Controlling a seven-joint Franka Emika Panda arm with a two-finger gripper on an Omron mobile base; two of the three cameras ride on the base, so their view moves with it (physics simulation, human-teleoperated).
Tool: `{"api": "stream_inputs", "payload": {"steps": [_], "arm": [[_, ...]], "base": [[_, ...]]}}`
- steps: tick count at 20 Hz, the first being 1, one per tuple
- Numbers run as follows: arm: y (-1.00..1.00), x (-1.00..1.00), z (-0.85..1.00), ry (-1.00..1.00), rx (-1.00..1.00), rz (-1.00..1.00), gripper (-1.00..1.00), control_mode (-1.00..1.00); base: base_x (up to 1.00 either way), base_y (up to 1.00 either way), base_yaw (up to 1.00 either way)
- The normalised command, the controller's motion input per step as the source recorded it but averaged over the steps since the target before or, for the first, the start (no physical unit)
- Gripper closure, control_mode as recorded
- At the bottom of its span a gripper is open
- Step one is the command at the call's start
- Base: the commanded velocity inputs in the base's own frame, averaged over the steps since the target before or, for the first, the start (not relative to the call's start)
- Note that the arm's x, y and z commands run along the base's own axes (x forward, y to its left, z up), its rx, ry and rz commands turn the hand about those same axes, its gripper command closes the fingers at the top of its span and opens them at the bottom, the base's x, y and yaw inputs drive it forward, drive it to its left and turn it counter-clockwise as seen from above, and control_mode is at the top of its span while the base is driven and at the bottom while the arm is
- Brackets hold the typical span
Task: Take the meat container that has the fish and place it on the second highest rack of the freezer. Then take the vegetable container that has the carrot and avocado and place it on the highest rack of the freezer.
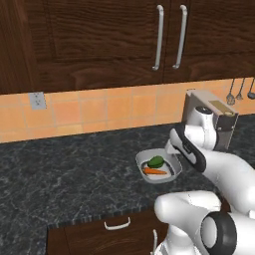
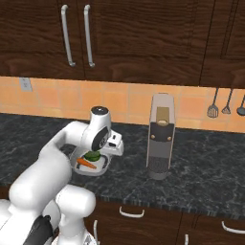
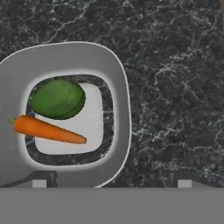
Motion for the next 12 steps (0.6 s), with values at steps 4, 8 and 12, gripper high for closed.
{"api": "stream_inputs", "payload": {"steps": [4,8,12], "arm": [[-0.04,0.37,-0.33,0.01,0.0,0.0,-1.0,-1.0],[-0.06,0.17,-0.44,0.0,0.0,0.0,-1.0,-1.0],[-0.17,0.04,-0.27,0.0,0.0,0.0,-1.0,-1.0]], "base": [[0.0,0.0,0.0],[0.0,0.0,0.0],[0.0,0.0,0.0]]}}
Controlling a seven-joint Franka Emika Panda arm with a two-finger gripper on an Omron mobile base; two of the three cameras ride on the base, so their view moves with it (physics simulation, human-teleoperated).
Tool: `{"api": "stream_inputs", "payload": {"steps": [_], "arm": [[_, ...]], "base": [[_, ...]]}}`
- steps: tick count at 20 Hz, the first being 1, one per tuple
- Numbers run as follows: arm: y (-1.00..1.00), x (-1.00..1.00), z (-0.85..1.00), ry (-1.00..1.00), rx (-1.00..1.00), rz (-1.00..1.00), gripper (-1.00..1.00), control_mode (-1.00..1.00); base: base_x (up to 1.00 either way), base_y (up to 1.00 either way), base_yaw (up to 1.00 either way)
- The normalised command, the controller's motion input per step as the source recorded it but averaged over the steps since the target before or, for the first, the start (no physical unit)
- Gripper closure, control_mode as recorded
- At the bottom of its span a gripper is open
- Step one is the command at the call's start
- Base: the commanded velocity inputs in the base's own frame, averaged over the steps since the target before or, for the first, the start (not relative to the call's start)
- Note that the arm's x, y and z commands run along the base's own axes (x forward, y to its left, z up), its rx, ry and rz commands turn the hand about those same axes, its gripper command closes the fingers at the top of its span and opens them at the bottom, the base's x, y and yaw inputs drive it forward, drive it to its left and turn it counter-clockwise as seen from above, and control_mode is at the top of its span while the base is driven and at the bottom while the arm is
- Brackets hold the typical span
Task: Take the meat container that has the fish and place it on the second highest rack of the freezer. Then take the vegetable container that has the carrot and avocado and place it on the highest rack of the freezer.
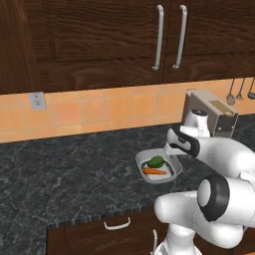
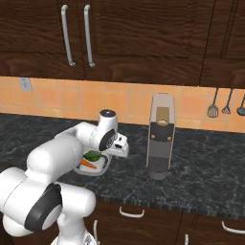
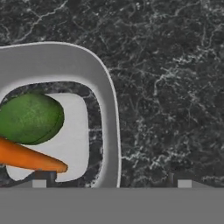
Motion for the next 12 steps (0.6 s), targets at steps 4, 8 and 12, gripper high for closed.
{"api": "stream_inputs", "payload": {"steps": [4,8,12], "arm": [[-0.12,0.14,-0.2,0.0,0.0,0.0,-1.0,-1.0],[0.0,0.23,-0.26,0.03,0.0,0.0,-1.0,-1.0],[0.0,0.13,-0.31,0.02,0.0,0.0,-1.0,-1.0]], "base": [[0.0,0.0,0.0],[0.0,0.0,0.0],[0.0,0.0,0.0]]}}
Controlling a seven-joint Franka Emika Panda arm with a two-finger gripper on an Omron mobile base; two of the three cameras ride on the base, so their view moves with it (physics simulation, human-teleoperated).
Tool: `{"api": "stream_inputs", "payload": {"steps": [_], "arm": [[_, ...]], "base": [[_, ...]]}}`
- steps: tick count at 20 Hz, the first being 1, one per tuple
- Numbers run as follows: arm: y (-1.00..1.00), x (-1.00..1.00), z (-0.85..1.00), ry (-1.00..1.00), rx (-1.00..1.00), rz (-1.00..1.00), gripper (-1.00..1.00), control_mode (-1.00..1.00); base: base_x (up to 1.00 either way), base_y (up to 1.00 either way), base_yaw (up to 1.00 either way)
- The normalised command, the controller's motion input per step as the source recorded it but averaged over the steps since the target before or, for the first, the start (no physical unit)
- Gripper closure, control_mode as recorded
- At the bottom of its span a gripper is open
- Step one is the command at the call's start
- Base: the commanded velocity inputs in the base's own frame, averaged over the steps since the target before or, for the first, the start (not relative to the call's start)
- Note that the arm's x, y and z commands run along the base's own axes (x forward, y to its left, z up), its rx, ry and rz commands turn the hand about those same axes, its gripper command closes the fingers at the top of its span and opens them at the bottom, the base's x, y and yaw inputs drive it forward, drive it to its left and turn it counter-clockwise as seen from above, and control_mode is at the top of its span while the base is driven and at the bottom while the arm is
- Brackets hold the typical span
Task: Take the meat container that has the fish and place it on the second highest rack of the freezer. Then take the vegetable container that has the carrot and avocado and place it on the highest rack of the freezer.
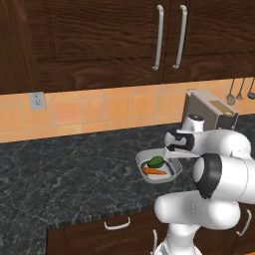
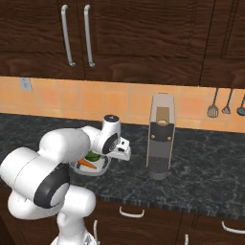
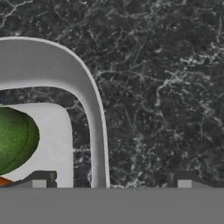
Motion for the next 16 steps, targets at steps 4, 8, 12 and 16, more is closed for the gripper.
{"api": "stream_inputs", "payload": {"steps": [4,8,12,16], "arm": [[0.0,0.01,-0.31,0.0,0.0,0.0,-1.0,-1.0],[0.0,0.0,-0.24,0.01,0.0,0.0,-1.0,-1.0],[0.0,0.0,-0.18,0.03,0.0,0.0,-1.0,-1.0],[0.04,0.0,-0.11,0.03,0.0,0.0,-1.0,-1.0]], "base": [[0.0,0.0,0.0],[0.0,0.0,0.0],[0.0,0.0,0.0],[0.0,0.0,0.0]]}}
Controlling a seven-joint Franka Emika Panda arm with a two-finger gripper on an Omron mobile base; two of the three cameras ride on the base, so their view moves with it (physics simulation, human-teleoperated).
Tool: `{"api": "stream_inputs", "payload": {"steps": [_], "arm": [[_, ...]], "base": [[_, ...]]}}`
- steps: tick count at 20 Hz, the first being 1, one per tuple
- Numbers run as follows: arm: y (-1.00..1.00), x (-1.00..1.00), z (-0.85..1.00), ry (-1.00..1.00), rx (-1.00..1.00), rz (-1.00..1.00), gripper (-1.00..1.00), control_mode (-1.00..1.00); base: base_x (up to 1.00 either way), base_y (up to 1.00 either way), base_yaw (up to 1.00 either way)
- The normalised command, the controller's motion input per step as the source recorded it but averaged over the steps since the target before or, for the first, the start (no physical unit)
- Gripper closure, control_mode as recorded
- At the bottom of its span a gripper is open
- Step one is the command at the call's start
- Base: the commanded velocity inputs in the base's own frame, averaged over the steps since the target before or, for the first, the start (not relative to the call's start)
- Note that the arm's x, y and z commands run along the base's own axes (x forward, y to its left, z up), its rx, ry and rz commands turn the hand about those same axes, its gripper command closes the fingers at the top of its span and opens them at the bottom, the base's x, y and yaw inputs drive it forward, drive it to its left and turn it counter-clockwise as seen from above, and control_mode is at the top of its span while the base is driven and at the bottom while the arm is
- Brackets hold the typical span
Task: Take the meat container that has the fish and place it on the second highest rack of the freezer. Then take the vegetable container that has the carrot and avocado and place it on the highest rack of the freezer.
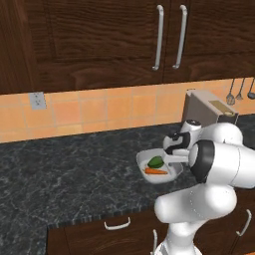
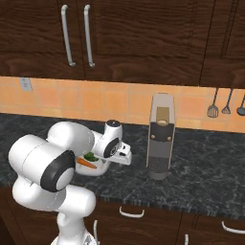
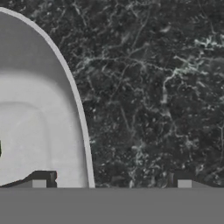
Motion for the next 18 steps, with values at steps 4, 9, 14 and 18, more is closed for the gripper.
{"api": "stream_inputs", "payload": {"steps": [4,9,14,18], "arm": [[0.08,0.0,-0.06,0.04,0.0,0.0,-1.0,-1.0],[0.11,0.0,-0.01,0.03,0.0,0.0,1.0,-1.0],[0.11,-0.13,-0.02,0.0,0.0,0.04,1.0,-1.0],[0.07,-0.11,0.03,0.0,0.0,0.0,1.0,-1.0]], "base": [[0.0,0.0,0.0],[0.0,0.0,0.0],[0.0,0.0,0.0],[0.0,0.0,0.0]]}}
